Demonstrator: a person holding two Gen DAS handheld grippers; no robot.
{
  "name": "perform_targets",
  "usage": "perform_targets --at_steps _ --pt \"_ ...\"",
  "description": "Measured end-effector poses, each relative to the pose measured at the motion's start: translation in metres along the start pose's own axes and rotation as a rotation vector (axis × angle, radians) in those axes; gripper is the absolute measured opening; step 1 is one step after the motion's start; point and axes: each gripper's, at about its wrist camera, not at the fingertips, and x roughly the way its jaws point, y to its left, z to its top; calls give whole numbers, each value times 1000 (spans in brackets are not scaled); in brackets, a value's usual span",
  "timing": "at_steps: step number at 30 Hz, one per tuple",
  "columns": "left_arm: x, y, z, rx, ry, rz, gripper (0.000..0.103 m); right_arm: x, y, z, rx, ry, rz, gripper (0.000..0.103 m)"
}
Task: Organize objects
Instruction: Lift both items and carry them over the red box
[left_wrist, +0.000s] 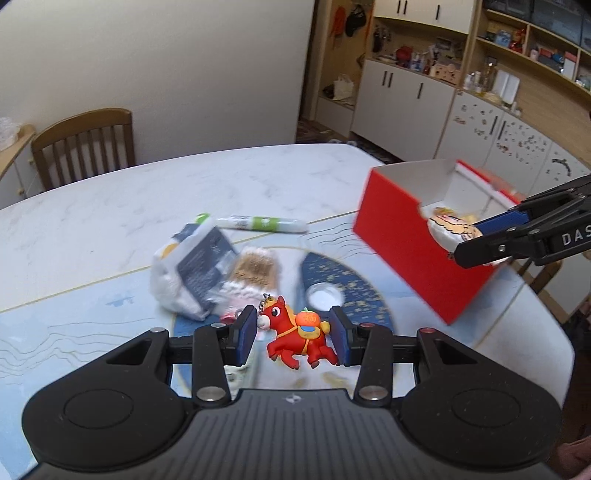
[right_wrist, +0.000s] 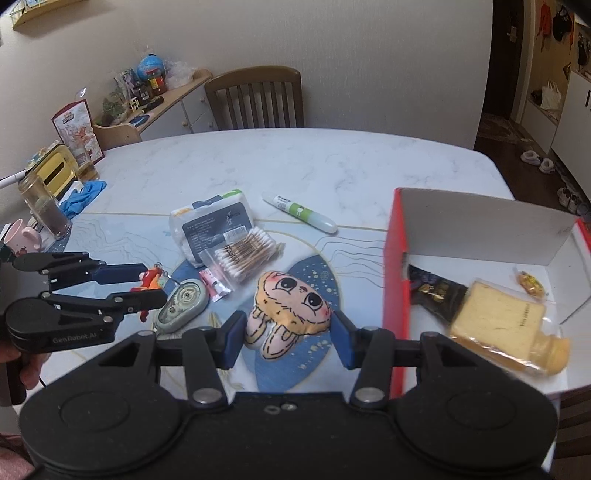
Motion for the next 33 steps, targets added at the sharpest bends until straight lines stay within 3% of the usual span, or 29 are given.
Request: perform_targets --at_steps 14,25,33 --pt "6 -73 44 36 -24 -84 41 -42 -61 -18 14 -59 -39 49" --pt "39 -137 88 119 2 -143 41 -57 -128 -31 55 -86 -114 49" --pt "85 -180 108 173 50 -159 41 -56 -170 -34 82 -88 -159 49"
